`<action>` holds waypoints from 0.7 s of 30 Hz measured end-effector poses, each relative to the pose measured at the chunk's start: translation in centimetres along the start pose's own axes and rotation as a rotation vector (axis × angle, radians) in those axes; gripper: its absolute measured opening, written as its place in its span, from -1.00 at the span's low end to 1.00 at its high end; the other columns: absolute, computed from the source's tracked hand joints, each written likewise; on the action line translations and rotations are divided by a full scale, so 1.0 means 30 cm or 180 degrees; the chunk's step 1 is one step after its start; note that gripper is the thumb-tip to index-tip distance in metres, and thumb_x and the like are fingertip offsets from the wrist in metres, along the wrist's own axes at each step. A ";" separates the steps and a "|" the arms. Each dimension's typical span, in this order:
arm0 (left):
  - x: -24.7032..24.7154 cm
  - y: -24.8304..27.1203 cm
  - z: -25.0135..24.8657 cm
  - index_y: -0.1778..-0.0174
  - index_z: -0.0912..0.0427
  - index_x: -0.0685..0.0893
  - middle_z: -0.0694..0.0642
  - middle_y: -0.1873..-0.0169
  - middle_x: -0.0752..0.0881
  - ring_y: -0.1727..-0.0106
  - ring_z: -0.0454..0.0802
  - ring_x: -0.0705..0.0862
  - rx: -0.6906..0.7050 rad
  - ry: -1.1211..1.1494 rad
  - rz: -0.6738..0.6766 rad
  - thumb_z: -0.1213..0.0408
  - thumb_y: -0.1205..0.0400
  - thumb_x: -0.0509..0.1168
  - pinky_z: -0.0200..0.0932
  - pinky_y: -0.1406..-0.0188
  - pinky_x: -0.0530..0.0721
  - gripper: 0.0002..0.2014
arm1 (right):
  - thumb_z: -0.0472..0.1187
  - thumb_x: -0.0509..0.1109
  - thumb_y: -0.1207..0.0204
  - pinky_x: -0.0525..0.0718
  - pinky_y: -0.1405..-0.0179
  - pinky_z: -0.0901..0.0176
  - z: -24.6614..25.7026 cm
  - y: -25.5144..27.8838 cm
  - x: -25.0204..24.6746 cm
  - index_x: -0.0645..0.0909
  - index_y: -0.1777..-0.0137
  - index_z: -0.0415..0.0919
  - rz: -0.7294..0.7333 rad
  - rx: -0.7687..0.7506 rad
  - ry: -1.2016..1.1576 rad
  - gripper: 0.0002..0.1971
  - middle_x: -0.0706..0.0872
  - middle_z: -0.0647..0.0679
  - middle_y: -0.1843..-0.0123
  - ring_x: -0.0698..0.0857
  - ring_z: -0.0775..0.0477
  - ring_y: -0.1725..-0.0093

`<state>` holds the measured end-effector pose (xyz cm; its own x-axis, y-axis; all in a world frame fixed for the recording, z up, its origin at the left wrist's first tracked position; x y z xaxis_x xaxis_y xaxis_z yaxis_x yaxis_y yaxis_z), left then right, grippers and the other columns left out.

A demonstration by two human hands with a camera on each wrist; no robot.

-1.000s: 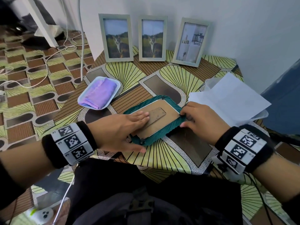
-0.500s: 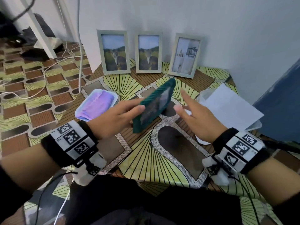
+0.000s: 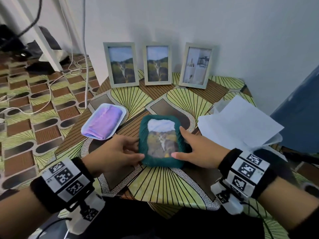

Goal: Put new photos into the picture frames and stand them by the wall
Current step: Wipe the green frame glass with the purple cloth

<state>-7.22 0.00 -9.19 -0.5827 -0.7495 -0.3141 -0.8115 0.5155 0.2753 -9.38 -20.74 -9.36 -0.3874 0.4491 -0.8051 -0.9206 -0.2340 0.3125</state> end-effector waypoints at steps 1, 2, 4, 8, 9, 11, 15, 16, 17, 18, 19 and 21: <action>-0.013 0.004 0.009 -0.34 0.17 0.67 0.20 -0.03 0.84 0.04 0.01 0.83 -0.0116 -0.0108 -0.0030 0.46 -0.57 0.45 -0.11 -0.05 0.79 -0.60 | 0.29 0.40 -0.47 0.48 -0.49 0.02 0.002 0.002 0.003 -0.06 -0.71 0.00 0.0001 -0.0054 0.0010 -0.03 0.39 -0.03 -0.63 0.50 -0.04 -0.49; -0.032 0.012 0.013 -0.34 0.15 0.67 0.15 0.01 0.85 0.08 0.02 0.84 -0.0222 -0.0179 -0.0094 0.42 -0.57 0.46 -0.12 0.05 0.80 -0.60 | 0.32 0.41 -0.44 0.46 -0.51 0.00 0.004 0.005 0.009 -0.08 -0.72 -0.01 0.0009 -0.0088 0.0045 0.01 0.33 -0.02 -0.66 0.46 -0.03 -0.53; -0.098 0.023 -0.008 -0.26 0.08 0.73 -0.02 0.13 0.87 0.14 -0.04 0.84 -0.0240 -0.0450 -0.0378 0.28 -0.58 0.47 -0.24 0.23 0.76 -0.68 | 0.42 0.38 -0.38 0.35 -0.60 -0.05 0.002 0.013 0.026 -0.18 -0.73 -0.04 0.0052 -0.0086 0.0266 0.12 0.11 0.02 -0.74 0.29 -0.04 -0.64; -0.290 0.061 -0.130 -0.27 -0.03 0.75 -0.16 0.01 0.82 0.05 -0.25 0.74 0.0614 -0.1848 -0.1565 0.16 -0.57 0.47 -0.21 0.03 0.72 -0.67 | 0.51 0.26 -0.38 0.06 -0.68 0.00 -0.003 0.017 0.055 -0.36 -0.71 -0.05 0.0091 -0.0016 0.0695 0.18 -0.16 0.07 -0.76 0.03 -0.03 -0.72; -0.317 0.062 -0.148 -0.33 0.00 0.72 -0.11 -0.14 0.78 -0.05 -0.22 0.69 0.0789 -0.2251 -0.1657 0.15 -0.58 0.46 -0.16 -0.09 0.67 -0.63 | 0.52 0.24 -0.39 0.01 -0.65 0.04 -0.002 0.016 0.053 -0.37 -0.71 -0.05 0.0089 -0.0019 0.0774 0.17 -0.19 0.07 -0.76 -0.02 -0.01 -0.72; -0.347 0.026 -0.118 -0.51 0.05 0.57 0.01 -0.47 0.59 -0.38 -0.06 0.56 0.0607 -0.3051 -0.1317 0.03 -0.61 0.41 -0.07 -0.39 0.51 -0.47 | 0.54 0.20 -0.39 -0.02 -0.64 0.08 0.000 0.011 0.047 -0.37 -0.71 -0.05 0.0090 -0.0030 0.0923 0.16 -0.23 0.10 -0.75 -0.07 0.04 -0.72; -0.345 -0.040 0.030 -0.69 0.03 0.24 -0.02 -0.72 0.11 -0.67 -0.03 0.26 -0.0197 -0.3534 -0.0113 -0.11 -0.72 0.17 -0.18 -0.61 0.17 -0.36 | 0.55 0.16 -0.40 -0.03 -0.62 0.13 0.004 0.000 0.044 -0.38 -0.71 -0.06 0.0128 -0.0012 0.1040 0.15 -0.26 0.11 -0.75 -0.09 0.05 -0.71; -0.339 -0.045 0.050 -0.72 0.02 0.17 -0.03 -0.73 0.05 -0.68 -0.05 0.23 -0.0240 -0.3574 0.0009 -0.10 -0.74 0.13 -0.21 -0.60 0.13 -0.36 | 0.55 0.15 -0.40 -0.06 -0.61 0.15 0.007 -0.004 0.043 -0.38 -0.70 -0.07 0.0128 -0.0030 0.1061 0.15 -0.26 0.10 -0.75 -0.10 0.06 -0.71; -0.334 -0.046 0.062 -0.73 0.02 0.11 -0.02 -0.73 0.03 -0.69 -0.06 0.20 -0.0229 -0.3601 0.0053 -0.09 -0.75 0.10 -0.22 -0.61 0.11 -0.36 | 0.56 0.14 -0.40 -0.09 -0.60 0.18 0.009 -0.006 0.043 -0.38 -0.71 -0.07 0.0128 -0.0038 0.1071 0.15 -0.26 0.09 -0.75 -0.11 0.07 -0.71; -0.333 -0.047 0.069 -0.74 0.02 0.08 -0.01 -0.73 0.03 -0.69 -0.05 0.20 -0.0192 -0.3619 0.0043 -0.09 -0.76 0.09 -0.22 -0.61 0.09 -0.35 | 0.56 0.13 -0.40 -0.11 -0.57 0.22 0.008 -0.007 0.044 -0.38 -0.71 -0.07 0.0132 -0.0025 0.1070 0.15 -0.25 0.09 -0.75 -0.11 0.07 -0.71; -0.335 -0.048 0.071 -0.74 0.03 0.07 0.00 -0.73 0.02 -0.69 -0.05 0.20 -0.0144 -0.3637 0.0009 -0.09 -0.76 0.08 -0.25 -0.59 0.07 -0.35 | 0.57 0.13 -0.39 -0.12 -0.54 0.25 0.008 -0.008 0.044 -0.38 -0.71 -0.07 0.0134 -0.0004 0.1069 0.15 -0.25 0.09 -0.75 -0.11 0.07 -0.71; -0.337 -0.049 0.075 -0.74 0.04 0.04 0.01 -0.73 0.02 -0.68 -0.05 0.21 -0.0098 -0.3651 -0.0014 -0.08 -0.76 0.08 -0.31 -0.50 0.01 -0.34 | 0.57 0.12 -0.38 -0.07 -0.54 0.24 0.007 -0.005 0.045 -0.39 -0.70 -0.06 0.0151 0.0036 0.1092 0.15 -0.24 0.10 -0.75 -0.09 0.06 -0.71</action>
<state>-0.24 7.75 -8.46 -0.2903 0.0765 -0.9539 -0.8213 0.4916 0.2894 -9.77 -19.93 -10.39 -0.3927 0.1214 -0.9116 -0.9033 -0.2372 0.3575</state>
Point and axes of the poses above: each hand's wrist, its own y-axis away from the middle knuckle, its own x-axis out of the palm, z = x × y, the point moved 8 cm from there along -y, towards the middle knuckle
